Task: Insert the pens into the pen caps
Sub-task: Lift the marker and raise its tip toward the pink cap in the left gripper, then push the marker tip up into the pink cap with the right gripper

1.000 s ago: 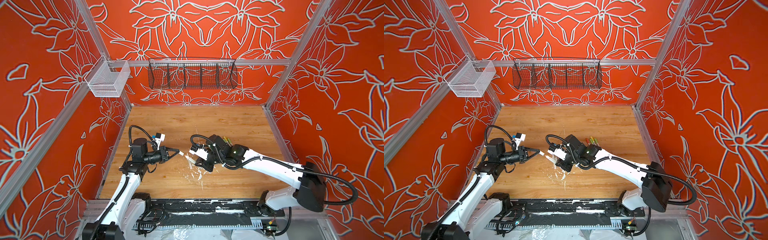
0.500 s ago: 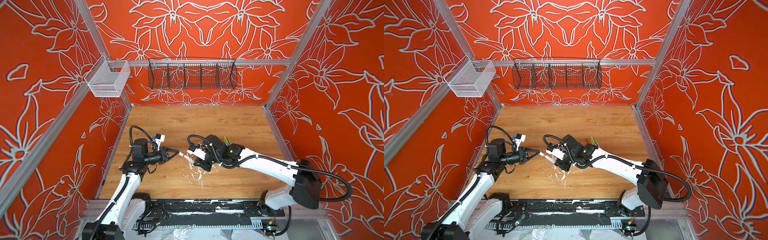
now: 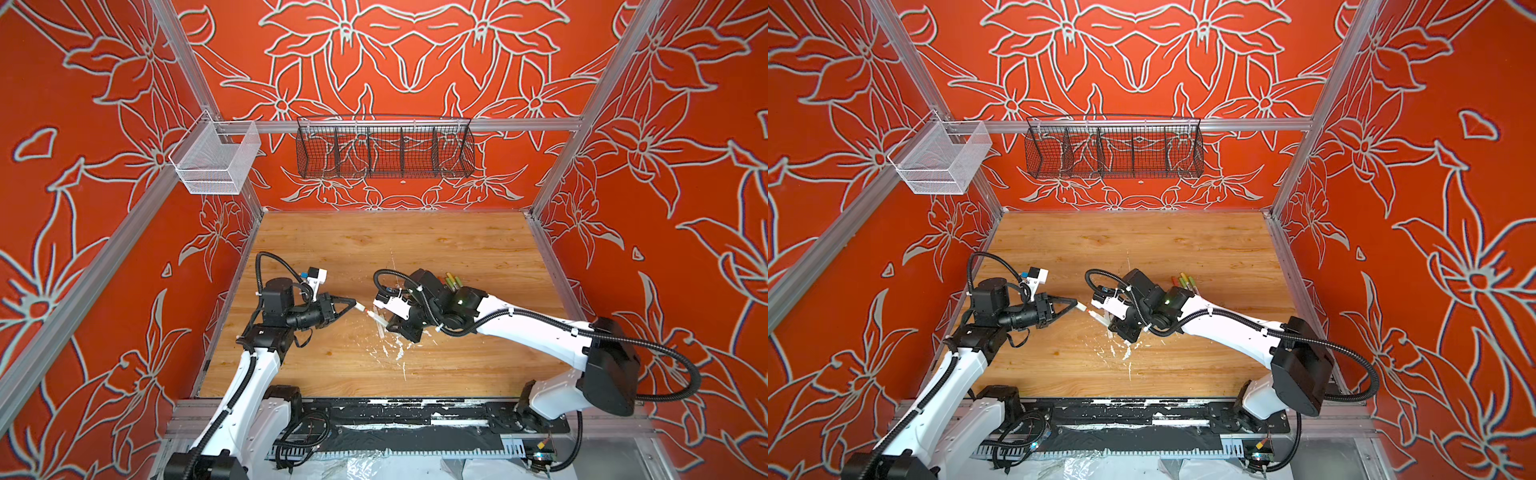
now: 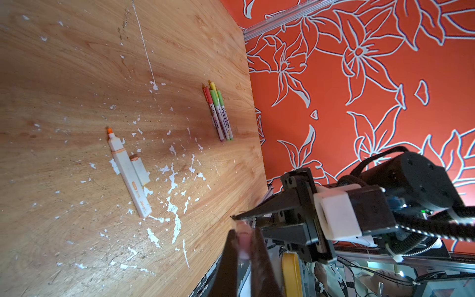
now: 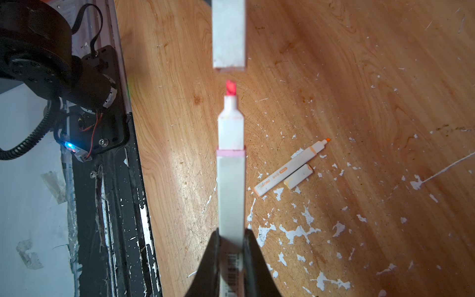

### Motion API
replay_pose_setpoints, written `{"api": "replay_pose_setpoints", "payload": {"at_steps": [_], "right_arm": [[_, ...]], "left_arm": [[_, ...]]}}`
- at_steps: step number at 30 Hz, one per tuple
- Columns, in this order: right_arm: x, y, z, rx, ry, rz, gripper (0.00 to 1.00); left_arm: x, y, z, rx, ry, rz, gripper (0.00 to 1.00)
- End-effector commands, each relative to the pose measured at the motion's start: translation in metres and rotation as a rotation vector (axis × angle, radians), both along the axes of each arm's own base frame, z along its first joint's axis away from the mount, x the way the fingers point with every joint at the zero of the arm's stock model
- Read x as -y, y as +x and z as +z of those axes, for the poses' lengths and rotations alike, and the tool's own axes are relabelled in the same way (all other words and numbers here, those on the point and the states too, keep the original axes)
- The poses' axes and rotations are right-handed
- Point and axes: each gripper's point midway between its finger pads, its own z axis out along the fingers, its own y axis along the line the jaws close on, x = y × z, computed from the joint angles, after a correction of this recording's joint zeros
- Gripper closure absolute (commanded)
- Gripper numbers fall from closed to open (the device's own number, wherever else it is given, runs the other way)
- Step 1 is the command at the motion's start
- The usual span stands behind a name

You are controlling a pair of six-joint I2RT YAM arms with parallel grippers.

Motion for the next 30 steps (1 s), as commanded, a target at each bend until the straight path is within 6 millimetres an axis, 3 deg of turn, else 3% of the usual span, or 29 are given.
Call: {"api": "replay_pose_setpoints", "payload": {"at_steps": [1,30], "right_arm": [[-0.0051,0.0011,0.0058,0.013,0.006,0.010,0.96],[-0.0138,0.0046,0.0121,0.024,0.014,0.018,0.96]], "left_arm": [[-0.0018,0.0015,0.0103,0.037,0.003,0.003,1.00],[0.0034,-0.0010,0.0066,0.016,-0.003,-0.028,1.00]]}}
